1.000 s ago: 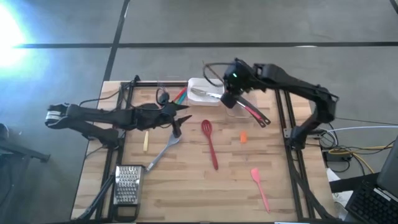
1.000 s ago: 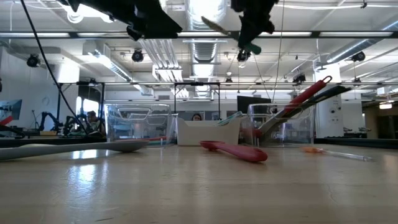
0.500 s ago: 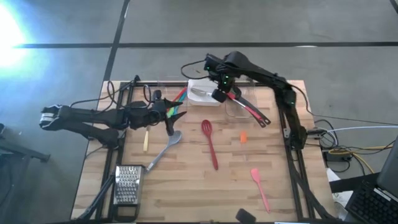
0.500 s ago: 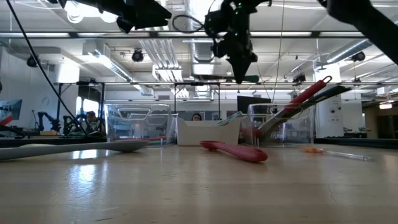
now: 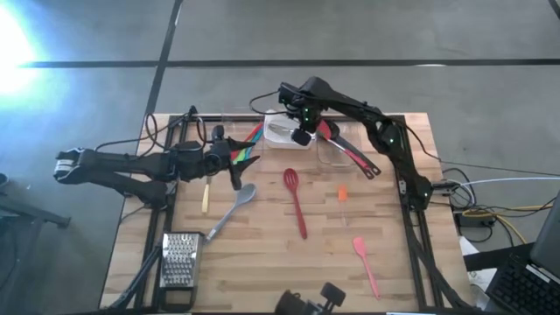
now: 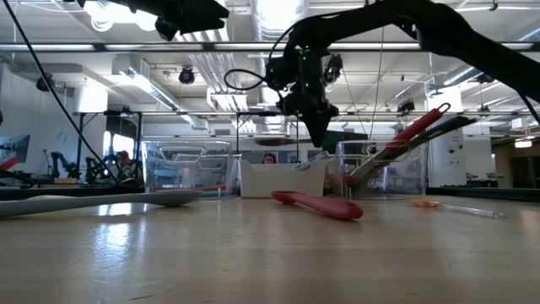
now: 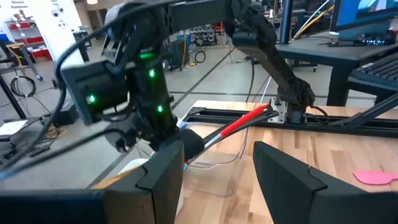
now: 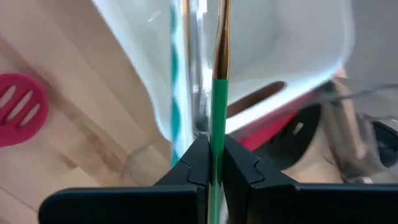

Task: Pick & Place Kitchen Items
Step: Put the green knife into the white bin

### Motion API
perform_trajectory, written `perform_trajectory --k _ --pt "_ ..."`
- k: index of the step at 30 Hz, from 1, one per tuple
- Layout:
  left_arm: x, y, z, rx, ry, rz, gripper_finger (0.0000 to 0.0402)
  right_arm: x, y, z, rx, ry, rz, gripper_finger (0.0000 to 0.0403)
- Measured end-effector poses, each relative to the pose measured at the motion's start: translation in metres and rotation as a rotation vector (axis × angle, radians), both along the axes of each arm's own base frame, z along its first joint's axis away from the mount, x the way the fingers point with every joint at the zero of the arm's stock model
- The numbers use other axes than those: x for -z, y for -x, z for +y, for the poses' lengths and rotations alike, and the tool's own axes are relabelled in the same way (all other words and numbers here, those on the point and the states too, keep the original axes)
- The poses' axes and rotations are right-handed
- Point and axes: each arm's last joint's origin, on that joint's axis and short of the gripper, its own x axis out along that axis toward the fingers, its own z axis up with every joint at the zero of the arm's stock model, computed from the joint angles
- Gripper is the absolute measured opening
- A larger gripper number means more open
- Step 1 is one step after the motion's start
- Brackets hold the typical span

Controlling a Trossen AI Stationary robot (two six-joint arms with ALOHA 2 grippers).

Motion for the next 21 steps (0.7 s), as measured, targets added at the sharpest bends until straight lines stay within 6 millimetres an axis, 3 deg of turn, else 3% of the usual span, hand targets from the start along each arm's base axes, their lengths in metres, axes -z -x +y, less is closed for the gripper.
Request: perform_trajectory --k 11,21 --pt "0.0 0.0 0.0 0.0 -0.002 0.001 0.0197 0.025 -0.005 -0.007 0.004 -0.033 0.049 0.0012" --pt "-0.001 0.0 0.0 0.0 -0.001 0.0 0.0197 0.026 -0.005 -0.008 0.01 -0.033 0.049 0.0012"
